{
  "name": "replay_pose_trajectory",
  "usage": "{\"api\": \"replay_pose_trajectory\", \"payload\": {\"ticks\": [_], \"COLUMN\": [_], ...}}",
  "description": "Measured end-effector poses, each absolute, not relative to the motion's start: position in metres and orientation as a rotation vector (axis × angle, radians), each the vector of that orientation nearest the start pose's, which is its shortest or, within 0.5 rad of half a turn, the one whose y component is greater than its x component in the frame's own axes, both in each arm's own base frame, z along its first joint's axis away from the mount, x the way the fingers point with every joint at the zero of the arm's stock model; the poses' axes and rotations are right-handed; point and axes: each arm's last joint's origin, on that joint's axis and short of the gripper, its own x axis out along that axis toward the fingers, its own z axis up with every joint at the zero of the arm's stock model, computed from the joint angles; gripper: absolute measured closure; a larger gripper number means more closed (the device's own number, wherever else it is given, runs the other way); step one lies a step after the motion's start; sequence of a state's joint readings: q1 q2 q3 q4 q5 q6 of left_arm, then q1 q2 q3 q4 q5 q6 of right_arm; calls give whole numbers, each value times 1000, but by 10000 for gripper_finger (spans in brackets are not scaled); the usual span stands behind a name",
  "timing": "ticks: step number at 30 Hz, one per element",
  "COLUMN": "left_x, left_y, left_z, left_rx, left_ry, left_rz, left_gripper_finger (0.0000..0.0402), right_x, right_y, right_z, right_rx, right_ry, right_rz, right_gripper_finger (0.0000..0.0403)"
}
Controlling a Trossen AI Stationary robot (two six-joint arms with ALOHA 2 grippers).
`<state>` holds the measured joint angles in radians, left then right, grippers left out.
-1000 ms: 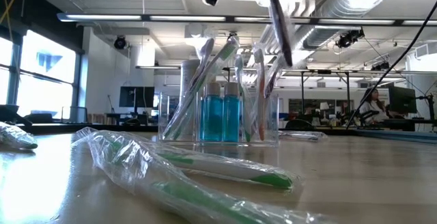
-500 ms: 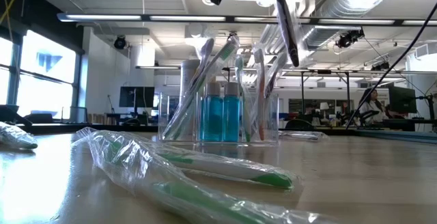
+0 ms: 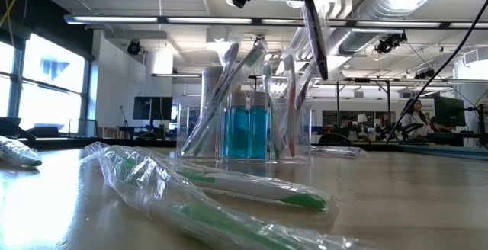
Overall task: Pick & Place toothbrushing station
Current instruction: Put the purple toothbrush into the transparent organizer
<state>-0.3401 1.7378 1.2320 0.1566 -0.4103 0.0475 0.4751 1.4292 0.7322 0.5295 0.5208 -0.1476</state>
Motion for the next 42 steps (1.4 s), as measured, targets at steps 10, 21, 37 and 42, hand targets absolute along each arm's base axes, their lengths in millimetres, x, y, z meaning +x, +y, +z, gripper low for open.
{"api": "replay_pose_trajectory", "payload": {"ticks": [10, 21, 37, 42], "left_x": [377, 377, 377, 376], "left_y": [-121, -122, -122, -122], "left_z": [265, 265, 264, 263], "left_rx": [175, 163, 205, 211], "left_ry": [328, 329, 343, 355], "left_rz": [59, 28, 27, 27], "left_gripper_finger": [390, 351, 289, 288], "right_x": [271, 271, 271, 271], "right_y": [131, 131, 131, 131], "right_z": [239, 239, 236, 236], "right_rx": [-315, -319, -336, -338], "right_ry": [143, 146, 169, 174], "right_rz": [-12, -2, -4, -4], "right_gripper_finger": [324, 386, 391, 392]}}
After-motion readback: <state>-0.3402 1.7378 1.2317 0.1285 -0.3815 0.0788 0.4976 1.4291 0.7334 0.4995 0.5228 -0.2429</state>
